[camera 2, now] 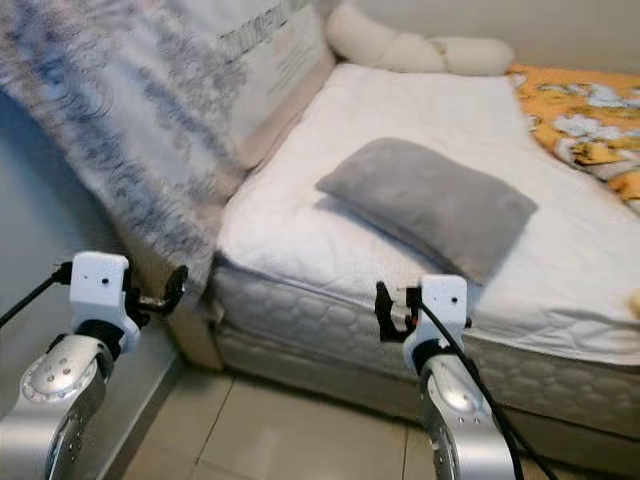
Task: Clean up the room
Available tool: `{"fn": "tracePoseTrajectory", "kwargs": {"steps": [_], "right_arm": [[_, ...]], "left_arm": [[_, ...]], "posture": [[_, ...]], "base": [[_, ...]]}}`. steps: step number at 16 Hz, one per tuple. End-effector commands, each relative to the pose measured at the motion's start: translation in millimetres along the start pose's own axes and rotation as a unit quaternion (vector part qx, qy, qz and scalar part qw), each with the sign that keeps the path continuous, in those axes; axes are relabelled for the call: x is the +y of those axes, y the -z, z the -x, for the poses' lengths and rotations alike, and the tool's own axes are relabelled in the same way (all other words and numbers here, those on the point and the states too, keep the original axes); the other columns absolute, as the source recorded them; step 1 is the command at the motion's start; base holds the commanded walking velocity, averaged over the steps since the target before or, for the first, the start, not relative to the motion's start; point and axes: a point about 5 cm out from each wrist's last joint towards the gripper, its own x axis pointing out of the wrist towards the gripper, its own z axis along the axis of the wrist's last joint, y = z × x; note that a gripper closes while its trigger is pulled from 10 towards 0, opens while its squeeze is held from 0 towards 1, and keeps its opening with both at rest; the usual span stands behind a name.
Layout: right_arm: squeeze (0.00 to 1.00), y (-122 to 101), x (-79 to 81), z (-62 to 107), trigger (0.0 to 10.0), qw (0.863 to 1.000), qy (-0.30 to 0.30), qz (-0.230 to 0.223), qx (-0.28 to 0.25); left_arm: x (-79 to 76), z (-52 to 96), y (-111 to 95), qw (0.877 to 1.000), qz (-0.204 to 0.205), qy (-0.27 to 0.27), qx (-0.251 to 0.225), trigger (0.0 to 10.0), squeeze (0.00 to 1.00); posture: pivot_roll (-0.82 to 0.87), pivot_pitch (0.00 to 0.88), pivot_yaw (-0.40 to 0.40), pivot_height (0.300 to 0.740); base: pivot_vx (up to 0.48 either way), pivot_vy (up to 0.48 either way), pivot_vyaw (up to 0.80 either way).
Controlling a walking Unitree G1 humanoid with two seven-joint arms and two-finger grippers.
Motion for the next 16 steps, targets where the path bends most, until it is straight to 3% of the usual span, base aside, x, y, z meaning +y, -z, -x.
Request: {"fn": "tracePoseTrajectory", "kwargs": {"steps": [1, 5, 16], "right_arm": [[0.00, -1.3, -1.8, -3.1, 10.0, 1.000, 0.002, 0.005, -0.002], [0.00, -1.7, -2.1, -4.6, 10.0, 1.000, 0.003, 0.005, -0.003], [0.00, -1.4, -3.3, -6.5, 10.0, 1.000, 0.003, 0.004, -0.003]], "left_arm": [[-2.2, -3.0, -0.8, 1.000, -0.001, 0.005, -0.002, 10.0, 0.00], [-3.3, -5.1, -1.4, 1.000, -0.003, 0.009, -0.004, 10.0, 0.00], [-8.3, -7.8, -0.1, 1.000, -0.010, 0.021, -0.006, 10.0, 0.00]], "posture": [[-0.01, 0.000, 0.013, 0.740], [-0.01, 0.000, 0.014, 0.740], [-0.02, 0.000, 0.010, 0.740]], "base": [[0.315, 0.000, 0.00], [0.345, 0.000, 0.00], [0.352, 0.000, -0.77]]}}
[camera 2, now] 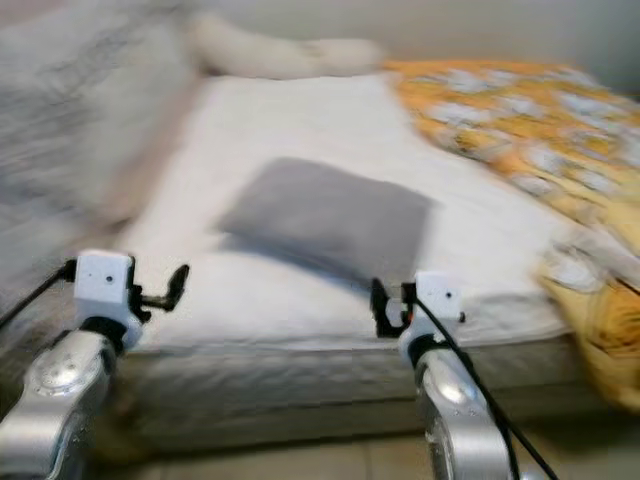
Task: Clean up the room
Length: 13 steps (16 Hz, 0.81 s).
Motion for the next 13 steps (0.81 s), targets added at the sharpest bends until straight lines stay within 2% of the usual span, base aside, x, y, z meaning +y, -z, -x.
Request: {"fn": "tracePoseTrajectory", "kwargs": {"steps": [1, 12, 13], "right_arm": [[0.00, -3.3, -0.3, -1.3, 10.0, 1.000, 0.002, 0.000, -0.007], [0.00, -9.1, -0.4, -9.6, 10.0, 1.000, -0.001, 0.006, -0.022], [0.00, -9.2, 1.4, -9.6, 10.0, 0.999, -0.014, 0.021, -0.023]], "left_arm": [[1.9, 0.5, -2.6, 1.000, -0.010, -0.002, -0.005, 10.0, 0.00], [1.8, -3.4, -4.0, 1.000, -0.014, -0.005, -0.011, 10.0, 0.00], [1.7, -3.1, -4.1, 1.000, -0.015, -0.005, -0.011, 10.0, 0.00]], "posture": [[-0.02, 0.000, 0.011, 0.740], [-0.01, 0.000, 0.006, 0.740], [-0.01, 0.000, 0.007, 0.740]], "base": [[0.349, 0.000, -0.49], [0.351, 0.000, 0.00], [0.352, 0.000, 0.00]]}}
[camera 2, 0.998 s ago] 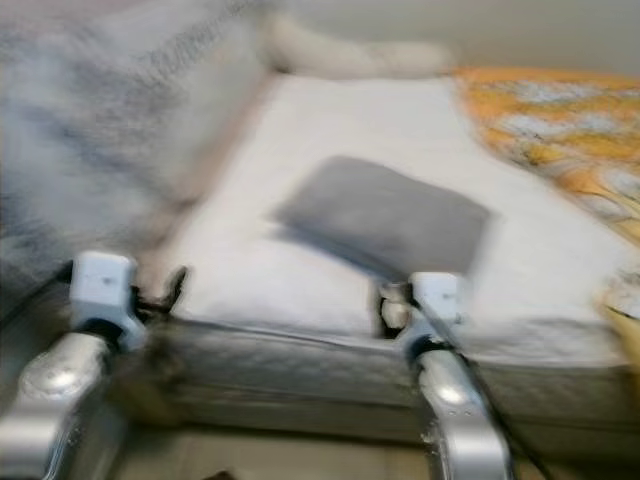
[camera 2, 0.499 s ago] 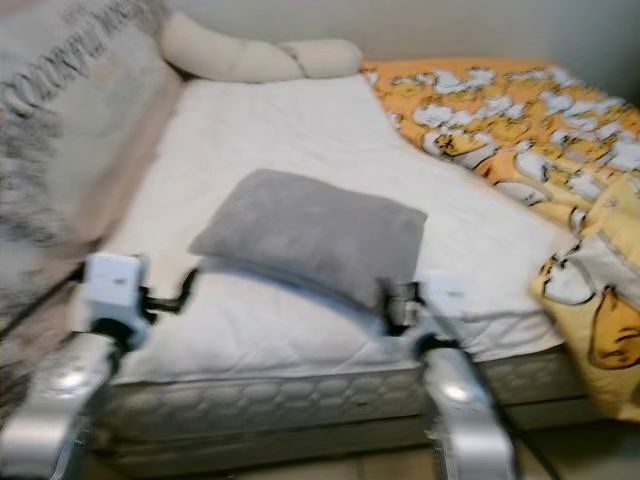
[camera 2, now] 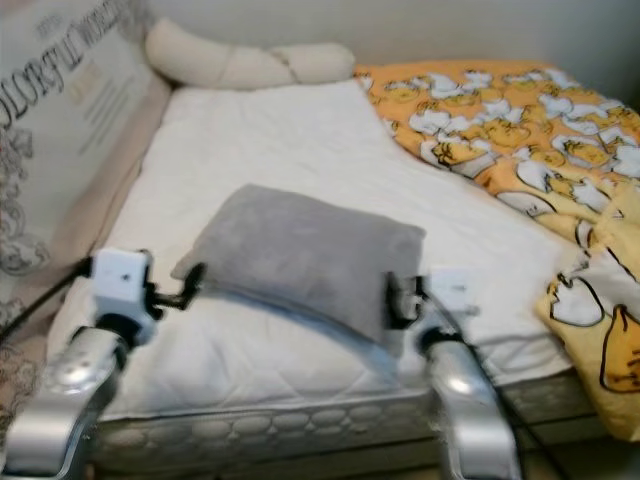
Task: Clean up the room
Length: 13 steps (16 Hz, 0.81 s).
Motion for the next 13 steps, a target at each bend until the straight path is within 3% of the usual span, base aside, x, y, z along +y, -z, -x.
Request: {"fn": "tracePoseTrajectory", "kwargs": {"steps": [1, 2, 4, 8, 13], "right_arm": [[0.00, -2.8, -6.4, 0.2, 10.0, 1.000, 0.004, 0.021, -0.007], [0.00, -3.1, -3.6, -0.1, 10.0, 0.999, -0.007, 0.034, -0.008], [0.00, -3.1, -2.9, 0.9, 10.0, 1.000, 0.003, 0.017, -0.018], [0.00, -1.3, -7.4, 1.7, 10.0, 1.000, 0.016, 0.016, -0.013], [0.00, -4.5, -32.3, 1.7, 10.0, 0.996, 0.084, 0.024, -0.022]], "left_arm": [[-4.3, -2.0, -4.3, 1.000, -0.001, 0.007, -0.008, 10.0, 0.00], [-3.9, -1.8, -4.3, 1.000, -0.003, 0.006, -0.008, 10.0, 0.00], [-3.0, -1.4, -4.2, 1.000, -0.004, 0.005, -0.008, 10.0, 0.00], [-5.2, -2.7, -4.5, 1.000, -0.004, 0.009, -0.009, 10.0, 0.00], [-7.3, -2.0, -4.5, 1.000, -0.005, 0.017, -0.013, 10.0, 0.00]], "posture": [[-0.01, 0.000, 0.007, 0.740], [-0.01, 0.000, 0.008, 0.740], [-0.01, 0.000, 0.008, 0.740], [-0.02, 0.000, 0.012, 0.740], [-0.02, 0.000, 0.019, 0.740]], "base": [[0.352, 0.000, 0.41], [0.349, 0.000, 0.80], [0.351, 0.000, 0.63], [0.328, 0.000, 0.00], [0.000, 0.000, 0.00]]}}
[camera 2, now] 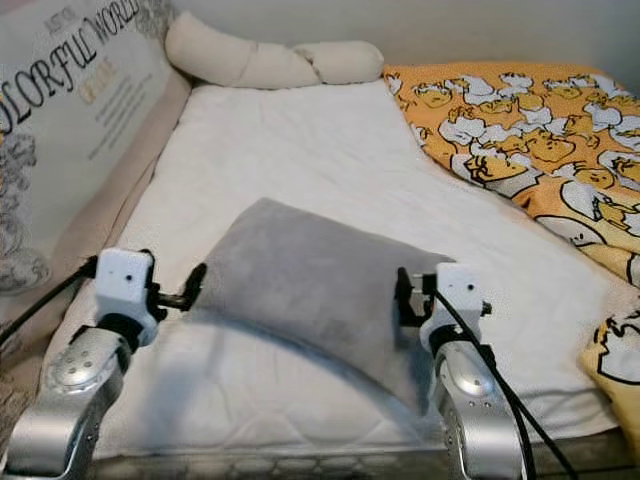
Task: Clean up the room
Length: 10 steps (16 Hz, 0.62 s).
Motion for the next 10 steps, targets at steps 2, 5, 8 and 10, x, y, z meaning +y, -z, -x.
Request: {"fn": "tracePoseTrajectory", "kwargs": {"steps": [2, 5, 8, 10], "right_arm": [[0.00, -1.5, -34.0, -7.0, 10.0, 0.997, 0.068, 0.021, 0.008], [0.00, 8.2, -69.5, -7.9, 10.0, 0.987, 0.131, 0.072, 0.054], [0.00, 13.9, -85.1, -10.5, 10.0, 0.982, 0.133, 0.101, 0.083], [0.00, 29.3, -84.7, -13.6, 10.0, 0.980, 0.093, 0.113, 0.132]], "left_arm": [[-2.0, -2.4, -3.8, 1.000, -0.011, 0.018, -0.008, 10.0, 0.00], [-9.0, -4.7, -1.6, 0.998, -0.023, 0.053, 0.004, 10.0, 0.00], [-15.2, -2.6, 2.7, 0.994, -0.028, 0.101, 0.018, 10.0, 0.00], [-19.2, 0.9, 4.4, 0.988, -0.002, 0.155, 0.028, 10.0, 0.00]], "posture": [[-0.03, 0.000, 0.026, 0.740], [-0.03, 0.000, 0.028, 0.740], [-0.04, 0.000, 0.030, 0.740], [-0.03, 0.000, 0.030, 0.740]], "base": [[0.000, 0.000, 0.00], [0.000, 0.000, 0.00], [0.000, 0.000, 0.00], [0.000, 0.000, 0.00]]}}
